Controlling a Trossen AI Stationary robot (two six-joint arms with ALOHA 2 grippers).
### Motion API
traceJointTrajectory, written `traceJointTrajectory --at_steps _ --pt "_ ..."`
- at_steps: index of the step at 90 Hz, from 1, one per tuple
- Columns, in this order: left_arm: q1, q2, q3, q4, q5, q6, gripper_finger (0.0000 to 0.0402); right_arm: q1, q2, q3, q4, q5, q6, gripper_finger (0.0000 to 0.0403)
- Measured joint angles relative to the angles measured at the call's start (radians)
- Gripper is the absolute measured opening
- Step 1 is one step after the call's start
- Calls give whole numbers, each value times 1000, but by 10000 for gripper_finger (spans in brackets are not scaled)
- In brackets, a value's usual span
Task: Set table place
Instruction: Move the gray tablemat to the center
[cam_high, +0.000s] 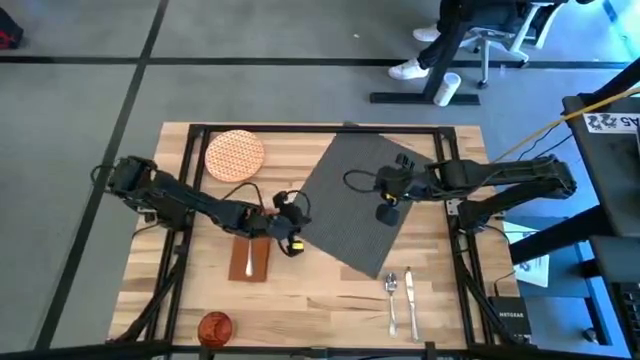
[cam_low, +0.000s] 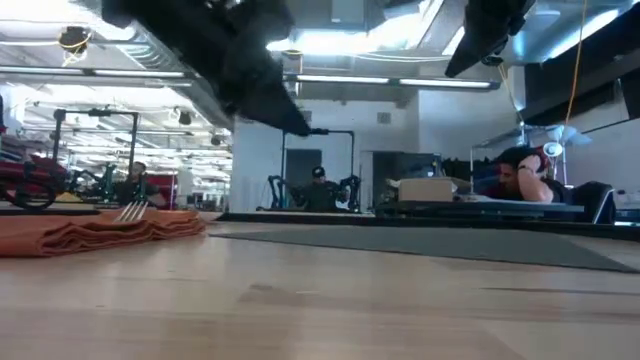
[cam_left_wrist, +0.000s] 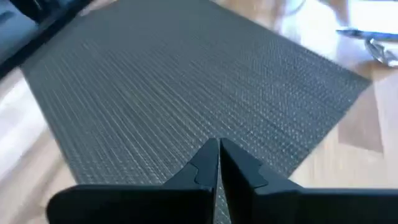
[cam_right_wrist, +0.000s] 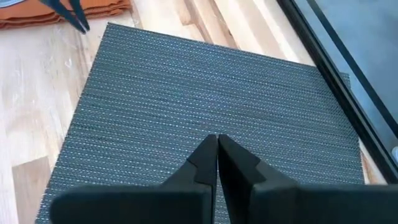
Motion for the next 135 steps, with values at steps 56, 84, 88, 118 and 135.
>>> traceJointTrajectory --at_steps 56,84,88,118,135 --pt "1 210 1 -81 39 -108 0 -4 0 -259 -47 143 228 0" --pt "-5 209 1 -88 40 -115 0 -118 0 -572 119 227 495 0" --pt "-10 209 1 -88 39 -115 0 -137 0 -602 135 227 514 0" --pt "-18 209 1 -96 28 -141 0 -192 -3 -750 268 65 552 0" --pt "-1 208 1 -114 19 -136 0 -160 -4 -750 291 11 582 0"
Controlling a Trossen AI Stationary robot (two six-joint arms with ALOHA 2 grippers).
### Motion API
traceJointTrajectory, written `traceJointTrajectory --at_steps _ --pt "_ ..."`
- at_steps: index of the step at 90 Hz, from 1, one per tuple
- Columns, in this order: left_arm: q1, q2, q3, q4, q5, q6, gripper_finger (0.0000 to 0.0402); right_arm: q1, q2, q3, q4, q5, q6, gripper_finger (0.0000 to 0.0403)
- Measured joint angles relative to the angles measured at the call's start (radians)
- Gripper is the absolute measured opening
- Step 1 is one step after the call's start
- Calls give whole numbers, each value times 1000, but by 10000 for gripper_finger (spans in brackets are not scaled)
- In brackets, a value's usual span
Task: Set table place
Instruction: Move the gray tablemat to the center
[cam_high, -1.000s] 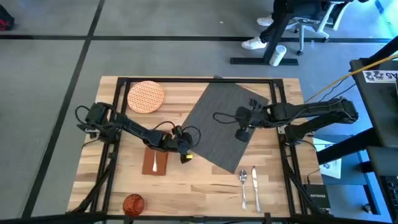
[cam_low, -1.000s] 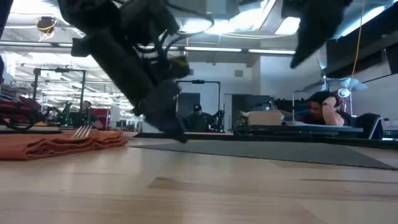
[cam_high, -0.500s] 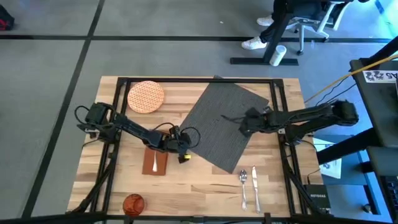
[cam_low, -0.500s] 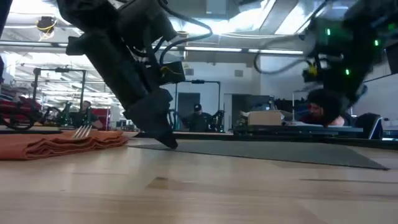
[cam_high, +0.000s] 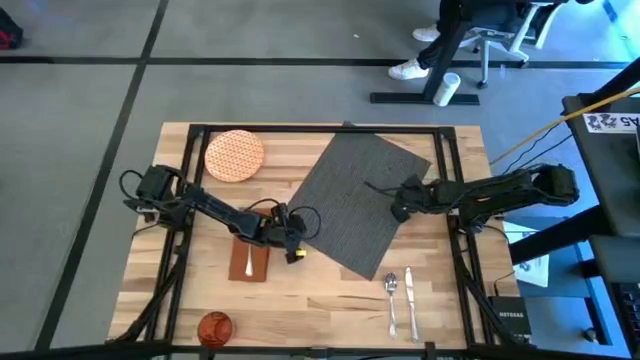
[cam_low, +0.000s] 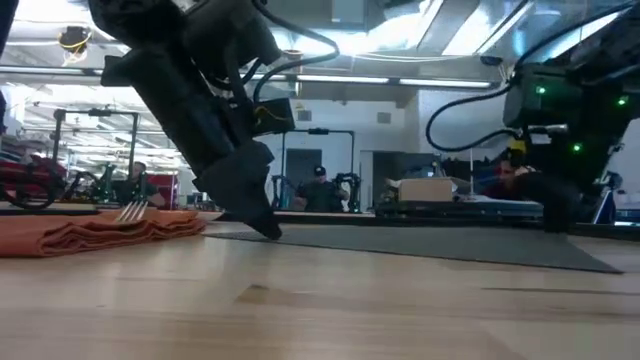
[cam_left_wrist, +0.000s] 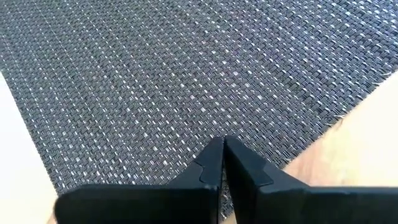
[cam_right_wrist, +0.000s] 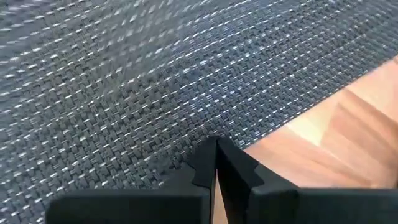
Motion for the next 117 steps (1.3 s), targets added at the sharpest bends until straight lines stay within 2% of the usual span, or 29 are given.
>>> traceJointTrajectory --at_steps 32,54,72,84,92,103,117 --pt "82 -22 -2 -61 -36 49 0 170 2 49 18 -264 101 0" --pt "135 -25 -2 -95 -78 107 0 333 7 99 30 -347 202 0" --pt "184 -65 -2 -89 -92 171 0 425 6 160 58 -323 257 0" --pt "210 -150 -2 -86 -110 228 0 471 6 224 51 -305 256 0" --pt "217 -220 -2 -85 -106 247 0 497 6 270 30 -247 244 0" --pt "199 -303 -1 -77 -23 233 0 508 5 321 -81 -142 228 0" --pt "143 -314 -1 -43 74 164 0 506 5 323 -304 -45 238 0"
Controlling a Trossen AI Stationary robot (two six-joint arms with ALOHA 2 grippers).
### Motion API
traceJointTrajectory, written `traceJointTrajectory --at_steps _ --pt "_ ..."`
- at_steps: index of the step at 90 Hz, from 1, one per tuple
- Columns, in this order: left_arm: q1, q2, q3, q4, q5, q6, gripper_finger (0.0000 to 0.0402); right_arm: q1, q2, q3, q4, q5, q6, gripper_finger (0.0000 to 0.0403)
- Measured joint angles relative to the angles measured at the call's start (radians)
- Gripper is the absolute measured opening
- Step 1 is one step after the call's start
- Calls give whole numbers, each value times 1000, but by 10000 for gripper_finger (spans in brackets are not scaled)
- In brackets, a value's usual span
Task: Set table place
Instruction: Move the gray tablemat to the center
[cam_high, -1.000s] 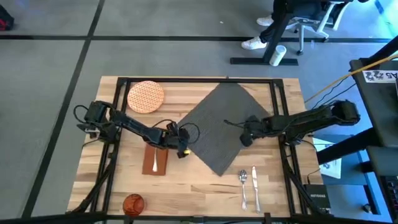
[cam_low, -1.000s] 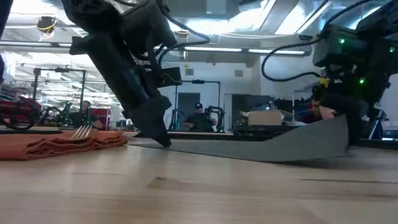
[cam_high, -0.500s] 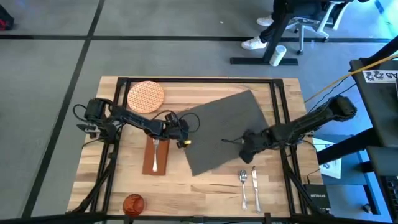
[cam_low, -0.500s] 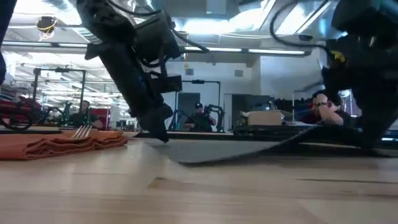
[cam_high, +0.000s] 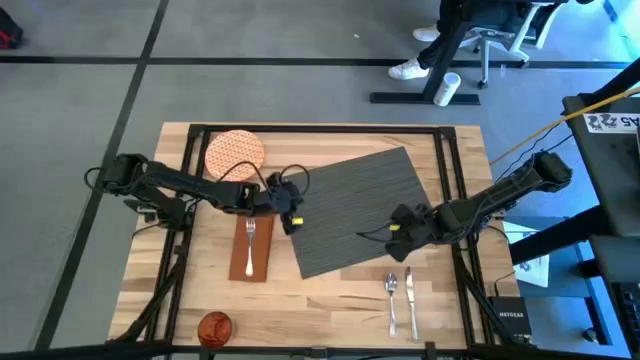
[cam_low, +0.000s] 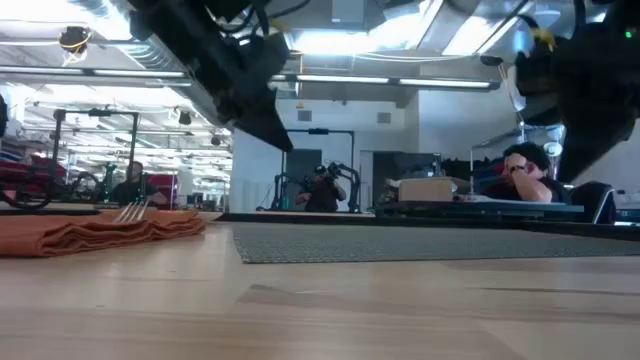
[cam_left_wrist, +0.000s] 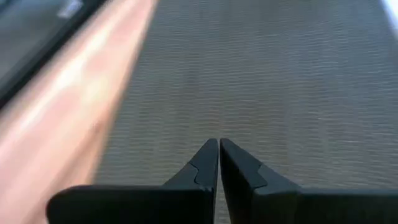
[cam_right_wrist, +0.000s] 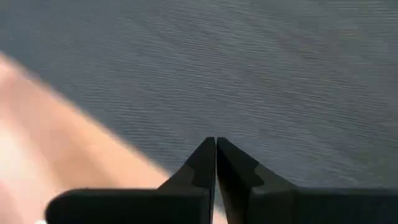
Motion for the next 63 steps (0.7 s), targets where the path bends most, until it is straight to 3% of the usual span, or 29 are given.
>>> traceJointTrajectory --at_steps 21,40,63 --pt "-72 102 0 92 14 -113 0 0 0 -12 -238 58 101 0" --pt "-84 199 0 101 12 -182 0 0 4 -119 -137 -46 97 0" --pt "-74 207 0 83 10 -185 0 0 6 -197 23 -215 129 0"
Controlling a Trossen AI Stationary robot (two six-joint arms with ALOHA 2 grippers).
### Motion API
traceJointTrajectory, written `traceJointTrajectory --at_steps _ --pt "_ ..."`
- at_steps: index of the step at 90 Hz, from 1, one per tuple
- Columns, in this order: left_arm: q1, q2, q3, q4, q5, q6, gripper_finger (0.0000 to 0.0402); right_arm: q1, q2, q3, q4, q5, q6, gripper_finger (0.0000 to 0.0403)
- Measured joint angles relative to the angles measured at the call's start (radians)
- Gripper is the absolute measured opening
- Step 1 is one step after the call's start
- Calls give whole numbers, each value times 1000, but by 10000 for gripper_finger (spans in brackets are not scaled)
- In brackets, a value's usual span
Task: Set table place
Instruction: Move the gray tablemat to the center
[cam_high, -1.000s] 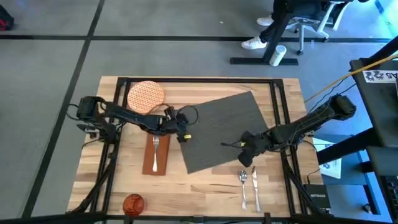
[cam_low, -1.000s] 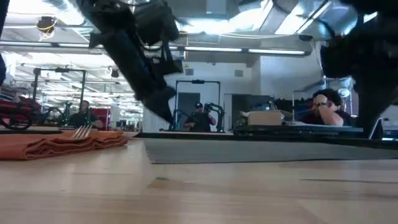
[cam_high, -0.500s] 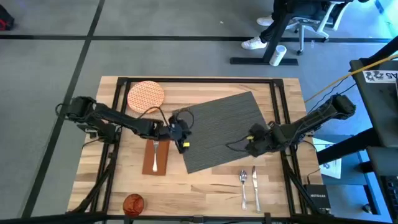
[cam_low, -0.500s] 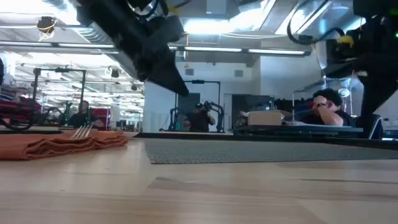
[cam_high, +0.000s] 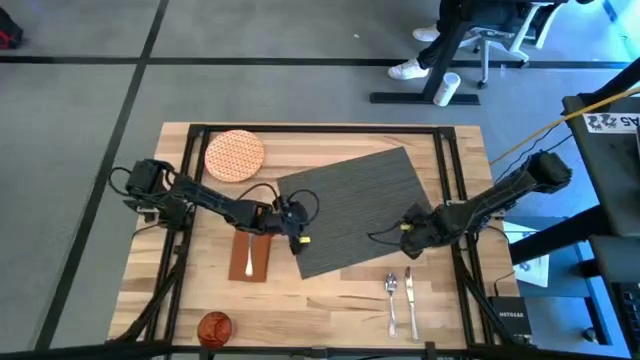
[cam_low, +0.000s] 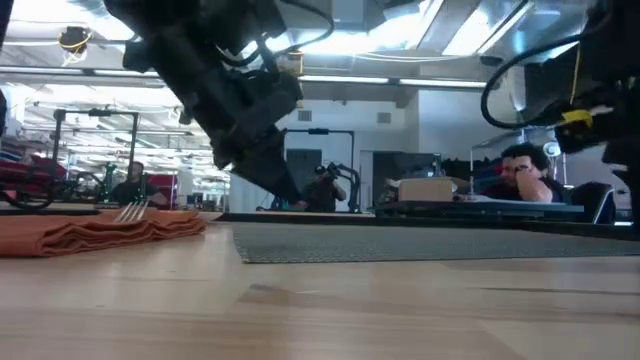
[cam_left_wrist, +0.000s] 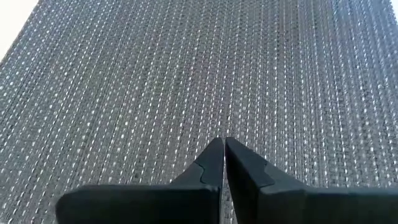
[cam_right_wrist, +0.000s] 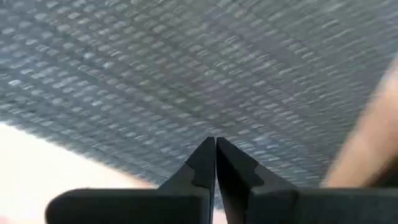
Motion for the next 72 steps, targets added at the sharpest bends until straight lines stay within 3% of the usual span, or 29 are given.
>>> traceJointTrajectory --at_steps 47,72 --pt "73 0 0 -132 -10 42 0 3 7 -24 291 -145 -5 0" --pt "57 0 0 -129 -10 23 0 112 13 -25 301 -185 75 0"
